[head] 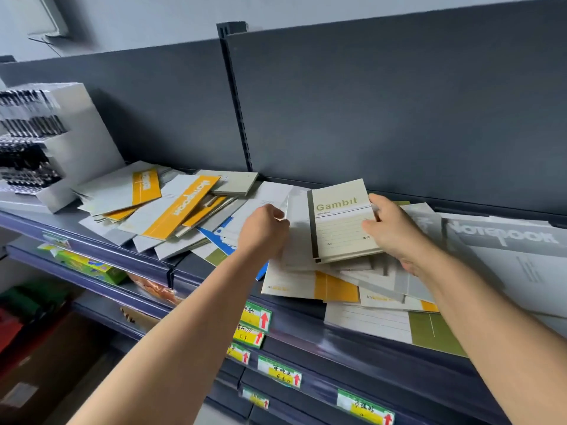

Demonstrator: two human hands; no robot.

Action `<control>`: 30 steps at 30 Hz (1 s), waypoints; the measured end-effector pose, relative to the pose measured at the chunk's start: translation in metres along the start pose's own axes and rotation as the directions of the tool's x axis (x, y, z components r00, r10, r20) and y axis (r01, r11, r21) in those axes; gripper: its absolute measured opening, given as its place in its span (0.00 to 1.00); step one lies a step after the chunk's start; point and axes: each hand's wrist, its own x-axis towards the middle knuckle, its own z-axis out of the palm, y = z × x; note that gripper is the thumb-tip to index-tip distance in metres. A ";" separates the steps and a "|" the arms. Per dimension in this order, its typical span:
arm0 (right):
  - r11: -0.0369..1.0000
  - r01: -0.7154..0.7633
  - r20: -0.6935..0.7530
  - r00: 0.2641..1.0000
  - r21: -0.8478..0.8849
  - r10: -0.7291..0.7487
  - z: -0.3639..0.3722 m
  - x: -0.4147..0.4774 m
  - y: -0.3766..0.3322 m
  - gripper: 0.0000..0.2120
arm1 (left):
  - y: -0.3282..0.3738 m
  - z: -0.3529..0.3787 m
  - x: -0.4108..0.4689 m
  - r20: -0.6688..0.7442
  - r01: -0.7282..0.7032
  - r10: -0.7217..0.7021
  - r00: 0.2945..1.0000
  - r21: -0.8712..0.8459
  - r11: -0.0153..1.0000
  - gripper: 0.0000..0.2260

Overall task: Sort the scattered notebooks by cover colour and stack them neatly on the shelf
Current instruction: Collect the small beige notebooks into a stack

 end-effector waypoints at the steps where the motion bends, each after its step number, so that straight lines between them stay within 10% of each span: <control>1: 1.000 0.001 0.023 1.000 0.002 -0.001 0.001 0.008 0.000 0.21 | 0.001 0.002 0.006 -0.010 0.016 -0.016 1.000 0.013 1.000 0.14; 14: 0.994 -0.001 0.175 0.984 -0.105 0.019 0.049 0.086 -0.032 0.13 | -0.044 -0.039 0.100 -0.152 0.035 0.034 0.988 0.425 0.905 0.19; 24: 0.982 -0.073 0.137 0.986 -0.173 0.097 0.080 0.111 -0.044 0.13 | -0.072 -0.054 0.159 0.105 -0.368 0.413 0.905 0.681 0.633 0.09; 30: 0.986 -0.112 0.166 0.977 -0.120 0.132 0.073 0.102 -0.038 0.16 | -0.049 -0.060 0.134 -0.108 -0.628 0.677 0.728 0.291 0.722 0.11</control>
